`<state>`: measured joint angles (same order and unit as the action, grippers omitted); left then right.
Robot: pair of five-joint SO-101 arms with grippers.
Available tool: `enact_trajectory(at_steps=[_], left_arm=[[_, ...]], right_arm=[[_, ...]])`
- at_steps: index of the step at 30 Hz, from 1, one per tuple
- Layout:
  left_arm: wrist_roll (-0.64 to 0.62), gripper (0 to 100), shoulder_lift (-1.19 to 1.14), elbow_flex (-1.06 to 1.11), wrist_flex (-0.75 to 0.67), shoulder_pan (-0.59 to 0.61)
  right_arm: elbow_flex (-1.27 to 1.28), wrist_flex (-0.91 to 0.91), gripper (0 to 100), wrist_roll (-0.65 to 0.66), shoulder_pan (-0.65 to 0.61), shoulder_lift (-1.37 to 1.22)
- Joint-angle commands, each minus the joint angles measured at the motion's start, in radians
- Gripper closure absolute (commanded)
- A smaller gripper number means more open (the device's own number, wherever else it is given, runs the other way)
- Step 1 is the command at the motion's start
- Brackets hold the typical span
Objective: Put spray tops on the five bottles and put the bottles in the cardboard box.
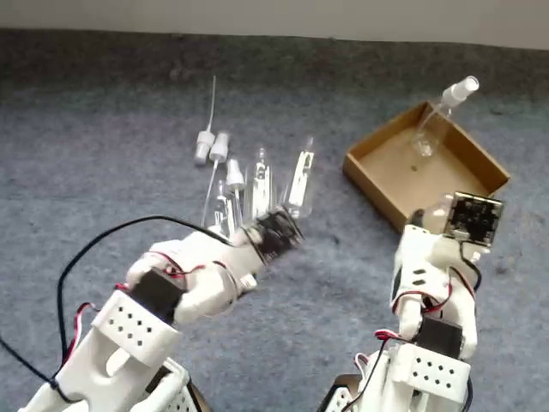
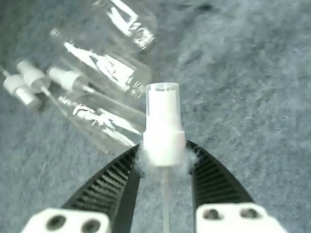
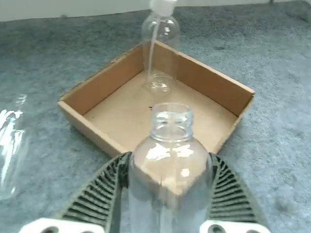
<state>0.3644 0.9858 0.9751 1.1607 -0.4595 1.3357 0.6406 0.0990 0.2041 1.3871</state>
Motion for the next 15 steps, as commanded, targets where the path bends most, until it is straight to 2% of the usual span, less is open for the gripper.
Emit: enact_trajectory(at_steps=[1, 9, 12, 15], left_arm=[[-0.043, 99, 0.054, -0.016, 0.012, 0.151], [-0.037, 98, 0.058, 0.065, 0.023, 0.375], [-0.035, 98, 0.056, 0.064, 0.023, 0.45], [0.034, 98, 0.056, 0.064, 0.023, 0.498]], right_arm=[[-0.008, -0.03, 86.6, -0.008, -0.128, 0.019], [-0.012, -0.028, 86.6, -0.009, -0.361, 0.013], [-0.028, 0.01, 86.6, -0.08, -0.414, 0.013], [-0.082, 0.038, 86.6, -0.137, -0.463, 0.012]])
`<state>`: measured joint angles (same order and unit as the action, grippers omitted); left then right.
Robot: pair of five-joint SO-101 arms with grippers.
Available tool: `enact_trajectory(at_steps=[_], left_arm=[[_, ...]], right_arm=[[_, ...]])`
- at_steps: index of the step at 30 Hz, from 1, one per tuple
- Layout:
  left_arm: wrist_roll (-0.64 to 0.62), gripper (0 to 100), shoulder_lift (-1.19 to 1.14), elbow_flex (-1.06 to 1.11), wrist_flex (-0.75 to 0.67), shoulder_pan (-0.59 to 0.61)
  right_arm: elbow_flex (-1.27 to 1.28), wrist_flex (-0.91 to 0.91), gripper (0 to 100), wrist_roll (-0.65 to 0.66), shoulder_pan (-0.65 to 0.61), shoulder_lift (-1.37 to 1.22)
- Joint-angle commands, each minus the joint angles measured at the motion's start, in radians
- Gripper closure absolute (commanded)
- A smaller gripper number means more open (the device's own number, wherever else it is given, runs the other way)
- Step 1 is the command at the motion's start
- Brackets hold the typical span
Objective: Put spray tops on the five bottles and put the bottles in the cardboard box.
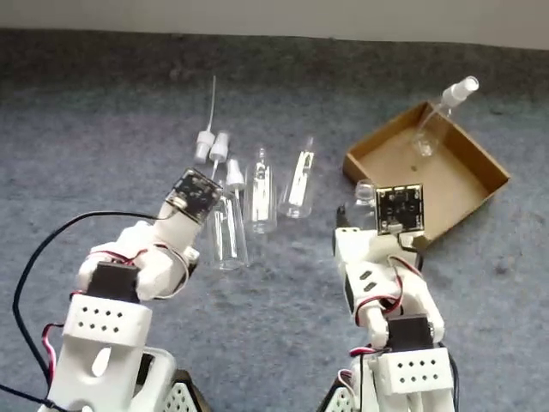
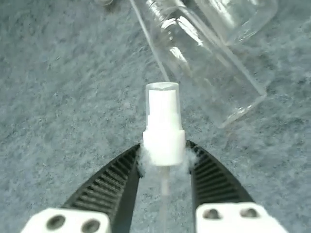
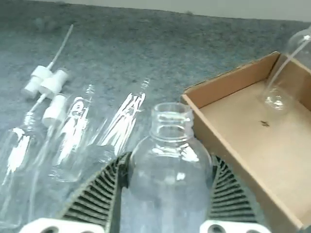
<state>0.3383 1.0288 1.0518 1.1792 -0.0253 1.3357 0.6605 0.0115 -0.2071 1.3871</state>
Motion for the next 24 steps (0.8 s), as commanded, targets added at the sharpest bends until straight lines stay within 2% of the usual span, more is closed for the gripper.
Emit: enact_trajectory(at_steps=[1, 8, 13, 18, 24], left_arm=[[0.069, 98, 0.013, -0.01, 0.005, 0.071], [0.068, 98, 0.012, -0.012, 0.005, 0.128], [0.068, 98, 0.012, -0.013, 0.005, 0.186], [0.068, 98, 0.012, -0.067, 0.014, 0.189], [0.068, 98, 0.01, -0.142, 0.104, 0.182]], right_arm=[[-0.094, 0.016, 86.6, -0.052, -0.071, 0.012], [-0.104, 0.016, 86.6, -0.052, -0.183, 0.012], [-0.101, 0.015, 86.6, -0.048, -0.185, 0.018], [-0.064, 0.015, 86.6, -0.051, -0.185, 0.019], [-0.01, 0.013, 86.6, -0.048, -0.185, 0.019]])
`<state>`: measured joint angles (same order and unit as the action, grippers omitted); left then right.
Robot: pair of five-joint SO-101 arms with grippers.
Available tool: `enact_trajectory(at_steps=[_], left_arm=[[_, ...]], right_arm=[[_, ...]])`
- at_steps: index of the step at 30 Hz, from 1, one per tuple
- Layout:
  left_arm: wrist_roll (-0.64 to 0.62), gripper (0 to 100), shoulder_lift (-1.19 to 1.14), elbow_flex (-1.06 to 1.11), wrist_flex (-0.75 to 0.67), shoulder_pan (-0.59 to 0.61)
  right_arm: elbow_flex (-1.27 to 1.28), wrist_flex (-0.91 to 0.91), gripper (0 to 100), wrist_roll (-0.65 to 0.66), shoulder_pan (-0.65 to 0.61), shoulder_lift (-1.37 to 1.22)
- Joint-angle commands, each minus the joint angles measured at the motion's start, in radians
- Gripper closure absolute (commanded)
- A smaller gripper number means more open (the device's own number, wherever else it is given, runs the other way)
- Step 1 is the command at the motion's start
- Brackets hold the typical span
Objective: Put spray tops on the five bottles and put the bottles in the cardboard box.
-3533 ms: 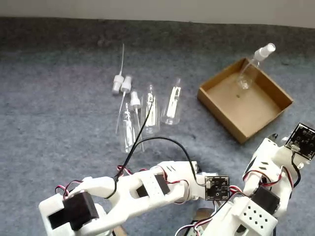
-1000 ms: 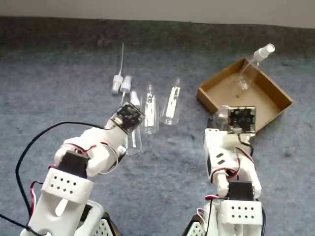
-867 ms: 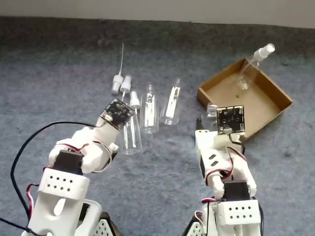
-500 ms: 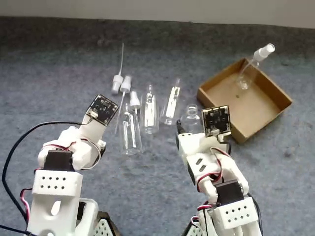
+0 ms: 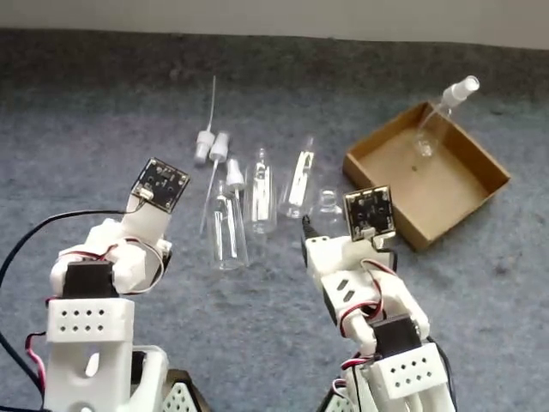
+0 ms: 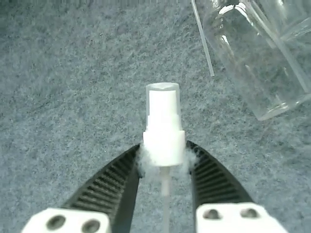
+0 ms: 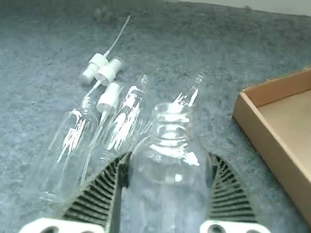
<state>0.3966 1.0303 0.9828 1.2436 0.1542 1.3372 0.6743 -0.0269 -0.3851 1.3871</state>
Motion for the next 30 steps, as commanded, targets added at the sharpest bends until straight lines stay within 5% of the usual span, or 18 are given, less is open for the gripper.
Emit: enact_trajectory(at_steps=[1, 11, 30], left_arm=[[0.009, 98, 0.008, -0.071, 0.044, 0.002], [0.012, 99, -0.291, -0.174, 0.037, 0.01], [0.012, 98, -0.364, 0.084, -0.374, 0.004]], right_arm=[[-0.012, -0.001, 86.6, -0.009, -0.007, 0.019], [0.111, -0.151, 86.6, -0.008, -0.002, 0.019], [0.157, -0.197, 86.6, -0.008, -0.001, 0.019]])
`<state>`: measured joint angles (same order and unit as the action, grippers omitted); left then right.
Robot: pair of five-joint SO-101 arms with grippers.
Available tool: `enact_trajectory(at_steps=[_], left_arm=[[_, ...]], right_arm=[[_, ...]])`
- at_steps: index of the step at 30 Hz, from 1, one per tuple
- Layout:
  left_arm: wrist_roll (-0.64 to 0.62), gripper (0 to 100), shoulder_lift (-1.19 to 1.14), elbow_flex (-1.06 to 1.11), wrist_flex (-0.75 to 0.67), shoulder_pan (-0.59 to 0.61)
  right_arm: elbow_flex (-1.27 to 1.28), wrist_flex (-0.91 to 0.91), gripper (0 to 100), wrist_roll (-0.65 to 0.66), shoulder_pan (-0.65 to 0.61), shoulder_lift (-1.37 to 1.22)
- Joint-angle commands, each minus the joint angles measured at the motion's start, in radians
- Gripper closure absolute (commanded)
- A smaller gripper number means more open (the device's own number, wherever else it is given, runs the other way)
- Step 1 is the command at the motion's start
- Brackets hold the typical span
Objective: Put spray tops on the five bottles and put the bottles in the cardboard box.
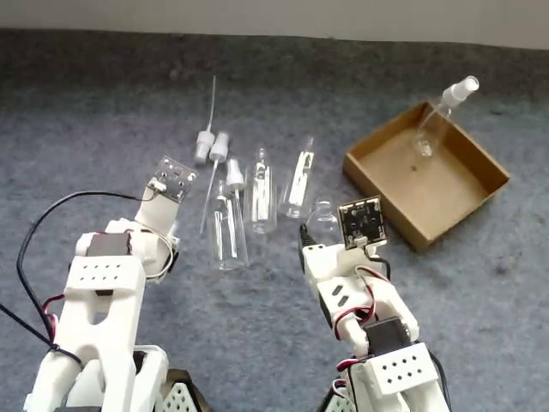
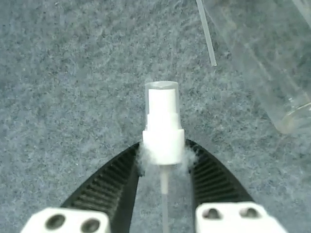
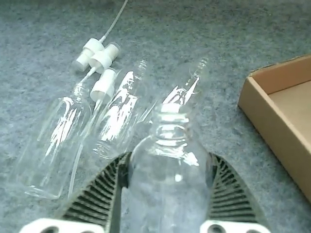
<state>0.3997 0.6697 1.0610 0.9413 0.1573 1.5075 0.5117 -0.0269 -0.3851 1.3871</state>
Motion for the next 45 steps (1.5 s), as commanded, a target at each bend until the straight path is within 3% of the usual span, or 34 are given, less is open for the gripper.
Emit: enact_trajectory(at_steps=[1, 18, 24, 30, 37, 45], left_arm=[[0.009, 98, -0.004, 0.007, -0.075, 0.001], [0.011, 98, -0.044, 0.041, -0.072, -0.039], [0.012, 87, -0.15, 0.035, -0.078, -0.033], [0.012, 85, -0.105, 0.03, -0.075, -0.036], [0.011, 85, -0.084, -0.079, -0.026, -0.039], [0.011, 85, -0.335, -0.294, 0.106, -0.048]], right_arm=[[-0.013, -0.035, 86.6, -0.008, -0.001, 0.019], [-0.012, -0.033, 86.6, -0.008, -0.001, 0.019], [-0.012, -0.031, 86.6, -0.008, -0.001, 0.019], [-0.012, -0.031, 86.6, -0.008, -0.001, 0.019], [-0.012, -0.031, 86.6, -0.008, -0.001, 0.019], [-0.012, -0.031, 86.6, -0.008, -0.001, 0.019]])
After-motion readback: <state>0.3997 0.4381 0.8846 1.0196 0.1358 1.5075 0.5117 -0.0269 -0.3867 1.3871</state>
